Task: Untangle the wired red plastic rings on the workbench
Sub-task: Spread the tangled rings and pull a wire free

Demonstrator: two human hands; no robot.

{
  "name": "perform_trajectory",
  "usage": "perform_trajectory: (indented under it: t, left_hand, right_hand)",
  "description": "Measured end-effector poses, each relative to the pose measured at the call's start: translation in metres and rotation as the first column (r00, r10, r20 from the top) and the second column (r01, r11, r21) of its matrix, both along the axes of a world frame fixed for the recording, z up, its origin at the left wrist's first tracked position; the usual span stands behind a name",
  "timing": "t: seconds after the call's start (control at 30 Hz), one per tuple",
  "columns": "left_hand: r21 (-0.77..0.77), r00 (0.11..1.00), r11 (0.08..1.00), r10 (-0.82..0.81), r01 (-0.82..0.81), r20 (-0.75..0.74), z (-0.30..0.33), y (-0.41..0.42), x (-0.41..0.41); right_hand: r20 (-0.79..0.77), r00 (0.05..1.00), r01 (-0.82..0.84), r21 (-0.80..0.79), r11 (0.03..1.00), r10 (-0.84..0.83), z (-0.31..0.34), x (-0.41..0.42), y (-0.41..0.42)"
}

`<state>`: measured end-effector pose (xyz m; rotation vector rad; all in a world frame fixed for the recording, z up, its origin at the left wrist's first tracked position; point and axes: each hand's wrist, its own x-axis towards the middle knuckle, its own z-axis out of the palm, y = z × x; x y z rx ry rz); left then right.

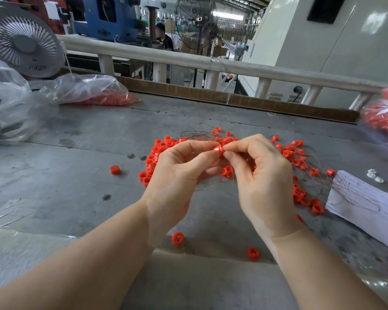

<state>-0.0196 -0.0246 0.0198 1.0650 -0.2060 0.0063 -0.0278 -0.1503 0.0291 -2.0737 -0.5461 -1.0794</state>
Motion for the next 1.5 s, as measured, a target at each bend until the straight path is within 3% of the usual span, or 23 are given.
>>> perform_trajectory:
  t: [0.3,0.63,0.93,1.5]
  left_hand:
    - [-0.034,1.0,0.999,0.005,-0.005,0.015,0.0004,-0.0011,0.0007]
    - [0.049,1.0,0.999,-0.012,0.013,-0.018,-0.0006,0.0013,-0.0004]
    - [0.102,0.999,0.994,-0.035,0.035,0.004,0.0048,0.0039,-0.0021]
    - [0.077,0.992,0.989,-0.129,0.129,0.002,0.0032,0.0029,-0.0024]
  right_hand:
    - [0.065,0.997,0.036,-0.103,0.994,-0.029,0.0009,-0.0037,0.0023]
    - [0.118,0.988,0.12,-0.161,0.98,-0.101,-0.0001,-0.0047,0.004]
    - [0.104,0.993,0.061,-0.117,0.991,-0.049,0.0005,-0.003,-0.0015]
    - [0.124,0.986,0.129,-0.105,0.986,-0.115,-0.0021,0.0023,-0.003]
